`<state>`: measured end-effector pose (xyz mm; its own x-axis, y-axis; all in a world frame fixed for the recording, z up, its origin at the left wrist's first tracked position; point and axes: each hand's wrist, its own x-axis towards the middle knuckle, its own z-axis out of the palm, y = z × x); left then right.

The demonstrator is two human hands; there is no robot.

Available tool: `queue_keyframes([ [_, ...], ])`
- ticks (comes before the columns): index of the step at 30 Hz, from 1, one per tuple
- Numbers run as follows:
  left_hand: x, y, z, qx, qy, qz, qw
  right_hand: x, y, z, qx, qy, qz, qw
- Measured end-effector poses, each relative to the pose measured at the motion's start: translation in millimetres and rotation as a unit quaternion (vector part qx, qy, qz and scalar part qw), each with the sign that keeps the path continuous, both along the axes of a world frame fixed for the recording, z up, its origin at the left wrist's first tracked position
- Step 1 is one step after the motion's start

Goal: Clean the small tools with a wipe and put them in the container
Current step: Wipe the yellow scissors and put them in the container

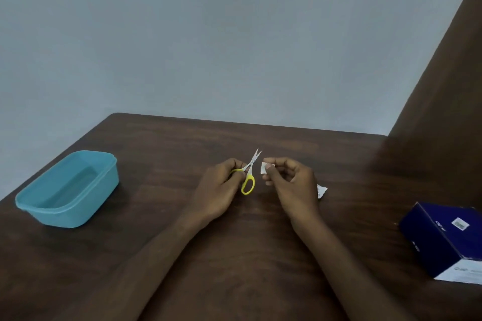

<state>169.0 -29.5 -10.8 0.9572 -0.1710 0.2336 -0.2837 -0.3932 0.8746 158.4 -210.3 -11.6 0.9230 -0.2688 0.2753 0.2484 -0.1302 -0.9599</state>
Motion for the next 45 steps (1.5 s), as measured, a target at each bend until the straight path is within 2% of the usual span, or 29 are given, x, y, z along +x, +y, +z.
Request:
queue_keyframes([
  [7,-0.3,0.7,-2.0,0.015,-0.043,-0.014,0.999,-5.2,2.2,6.9,0.085,-0.041,-0.003,0.996],
  [18,-7.4,0.4,1.5,0.035,-0.072,-0.04,0.996,-6.7,5.1,4.0,0.037,-0.03,0.013,0.999],
  [22,-7.9,-0.7,0.8,0.039,-0.062,-0.033,0.997,-4.2,-0.5,6.4,0.04,-0.04,-0.102,0.993],
  [24,-7.9,-1.2,1.0,0.039,-0.064,-0.028,0.997,-4.7,-0.5,8.0,0.048,-0.055,-0.11,0.991],
  [27,-8.0,-1.4,0.6,0.046,-0.076,-0.028,0.996,-7.5,6.4,5.6,-0.026,-0.053,-0.082,0.995],
  [29,-8.7,-1.1,-0.1,0.048,-0.077,-0.034,0.995,-7.5,6.5,6.2,-0.061,-0.044,-0.122,0.99],
  [32,-8.5,-1.6,-0.4,0.042,-0.073,-0.034,0.996,-7.7,-0.6,11.0,-0.053,-0.071,-0.177,0.98],
  [36,-6.7,-2.1,-0.8,0.056,-0.087,-0.031,0.994,-11.2,3.2,9.9,-0.092,-0.062,-0.088,0.99],
  [38,-6.0,-1.5,-2.2,0.055,-0.088,-0.03,0.994,-8.6,2.5,8.1,-0.098,-0.044,-0.117,0.987],
  [41,-5.7,-2.3,-3.6,0.055,-0.079,-0.03,0.995,-5.1,-6.0,9.7,-0.059,-0.071,-0.173,0.981],
  [43,-5.3,-2.6,-3.5,0.059,-0.084,-0.034,0.994,-5.9,-6.9,9.6,-0.059,-0.096,-0.123,0.986],
  [45,-5.0,-1.4,-3.1,0.065,-0.095,-0.048,0.992,-7.8,-1.1,8.3,-0.099,-0.095,-0.076,0.988],
])
